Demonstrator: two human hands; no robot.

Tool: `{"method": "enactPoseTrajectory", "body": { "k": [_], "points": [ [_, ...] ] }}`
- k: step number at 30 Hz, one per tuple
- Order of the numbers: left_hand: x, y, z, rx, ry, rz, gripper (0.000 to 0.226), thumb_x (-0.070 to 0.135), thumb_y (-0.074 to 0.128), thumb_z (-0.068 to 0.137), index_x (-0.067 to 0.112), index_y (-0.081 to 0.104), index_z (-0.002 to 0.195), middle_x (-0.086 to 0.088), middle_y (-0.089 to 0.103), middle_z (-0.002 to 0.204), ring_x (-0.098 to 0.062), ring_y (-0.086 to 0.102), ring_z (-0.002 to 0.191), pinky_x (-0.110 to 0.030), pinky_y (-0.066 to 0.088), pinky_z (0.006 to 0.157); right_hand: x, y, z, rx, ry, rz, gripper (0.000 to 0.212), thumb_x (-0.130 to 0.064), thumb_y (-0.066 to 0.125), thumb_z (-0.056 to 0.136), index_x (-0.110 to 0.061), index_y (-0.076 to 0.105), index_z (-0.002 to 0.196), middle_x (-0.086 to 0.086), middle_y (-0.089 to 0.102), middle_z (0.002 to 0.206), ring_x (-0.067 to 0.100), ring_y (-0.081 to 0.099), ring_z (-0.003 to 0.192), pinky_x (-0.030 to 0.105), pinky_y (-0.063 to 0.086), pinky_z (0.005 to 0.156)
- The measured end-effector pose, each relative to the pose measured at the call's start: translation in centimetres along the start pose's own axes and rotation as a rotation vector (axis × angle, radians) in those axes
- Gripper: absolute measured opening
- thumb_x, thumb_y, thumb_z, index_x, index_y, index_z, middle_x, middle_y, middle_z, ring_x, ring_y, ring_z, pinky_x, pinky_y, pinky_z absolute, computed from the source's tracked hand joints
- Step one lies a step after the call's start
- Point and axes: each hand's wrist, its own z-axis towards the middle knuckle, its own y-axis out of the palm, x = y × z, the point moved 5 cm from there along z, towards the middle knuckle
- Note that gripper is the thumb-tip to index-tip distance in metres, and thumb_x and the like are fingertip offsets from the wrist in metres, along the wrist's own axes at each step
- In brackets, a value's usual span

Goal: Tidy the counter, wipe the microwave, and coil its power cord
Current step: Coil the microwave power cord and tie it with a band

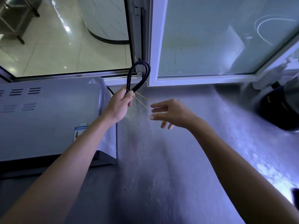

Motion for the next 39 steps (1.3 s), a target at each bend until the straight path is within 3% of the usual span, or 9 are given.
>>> {"method": "enactPoseTrajectory", "body": {
  "k": [5,8,14,17,22,27,29,32,39],
  "points": [
    [-0.2,-0.2,0.0,-0.008,-0.039,-0.001,0.029,0.027,0.041,0.106,0.015,0.05,0.08,0.0,0.052,0.073,-0.012,0.044,0.067,-0.031,0.036,0.063,-1.3,1.6,-0.9,-0.091,-0.125,0.324,0.039,-0.055,0.065,0.089,-0.022,0.076,0.107,-0.006,0.075,0.111,0.013,0.062,0.053,0.031,0.056,0.051],
    [-0.3,-0.3,-0.1,0.004,-0.048,-0.014,0.031,0.027,0.042,0.106,0.024,0.049,0.076,-0.001,0.053,0.074,-0.011,0.044,0.065,-0.029,0.032,0.058,-1.6,2.8,-1.2,-0.063,-0.172,0.522,0.052,-0.062,0.051,0.092,-0.018,0.079,0.093,0.0,0.074,0.113,0.008,0.05,0.047,0.027,0.051,0.047],
    [0.1,0.2,-0.5,0.005,-0.019,-0.017,0.025,0.035,0.043,0.101,0.034,0.051,0.077,0.006,0.052,0.072,-0.01,0.046,0.069,-0.028,0.033,0.059,-1.2,5.0,-1.3,0.02,-0.141,1.273,0.048,-0.063,0.049,0.088,-0.029,0.068,0.116,-0.002,0.071,0.12,-0.001,0.044,0.045,0.013,0.038,0.04],
    [0.8,0.4,-1.0,0.043,0.019,-0.014,0.023,0.043,0.044,0.096,0.041,0.052,0.075,0.008,0.053,0.074,-0.011,0.049,0.074,-0.032,0.036,0.065,-1.4,5.6,-1.2,0.082,-0.117,1.443,0.047,-0.058,0.044,0.095,-0.03,0.056,0.13,-0.01,0.065,0.131,-0.004,0.05,0.047,0.011,0.04,0.041],
    [1.9,0.2,-2.0,0.072,0.134,0.009,0.016,0.038,0.049,0.099,0.029,0.054,0.087,-0.011,0.055,0.079,-0.015,0.046,0.071,-0.032,0.037,0.066,-1.8,5.5,-1.1,0.126,-0.111,1.394,0.052,-0.054,0.052,0.092,-0.022,0.055,0.134,-0.009,0.064,0.133,-0.004,0.059,0.057,0.016,0.051,0.048],
    [3.4,0.6,-2.3,0.007,0.318,0.255,0.012,0.022,0.052,0.101,0.024,0.061,0.094,0.013,0.056,0.078,0.002,0.048,0.074,-0.009,0.035,0.071,-1.0,2.0,-1.9,0.129,-0.083,1.234,0.043,-0.054,0.052,0.095,-0.023,0.072,0.115,-0.008,0.071,0.119,-0.004,0.061,0.06,0.02,0.052,0.049],
    [4.2,0.9,-2.3,-0.025,0.445,0.393,0.016,0.016,0.052,0.099,0.011,0.067,0.102,0.01,0.06,0.087,-0.01,0.054,0.086,-0.018,0.04,0.081,-0.4,0.7,-2.4,0.123,-0.077,1.15,0.046,-0.054,0.052,0.096,-0.019,0.071,0.119,-0.01,0.073,0.109,-0.002,0.062,0.063,0.023,0.054,0.049],
    [5.1,1.3,-1.8,-0.064,0.616,0.611,0.013,0.008,0.059,0.094,0.003,0.068,0.102,-0.009,0.063,0.086,-0.03,0.056,0.082,-0.039,0.043,0.077,0.3,-0.3,-3.1,0.083,-0.077,0.999,0.054,-0.054,0.052,0.095,-0.017,0.059,0.133,-0.007,0.066,0.131,0.003,0.066,0.072,0.028,0.058,0.052],
    [4.9,2.3,-1.2,-0.109,0.743,0.947,0.01,0.006,0.067,0.09,0.008,0.068,0.1,-0.008,0.059,0.082,-0.033,0.056,0.084,-0.044,0.046,0.077,1.4,0.1,-3.2,0.056,-0.054,0.766,0.035,-0.055,0.066,0.088,-0.028,0.075,0.108,-0.005,0.071,0.119,0.024,0.073,0.086,0.045,0.06,0.061]
  ]
}}
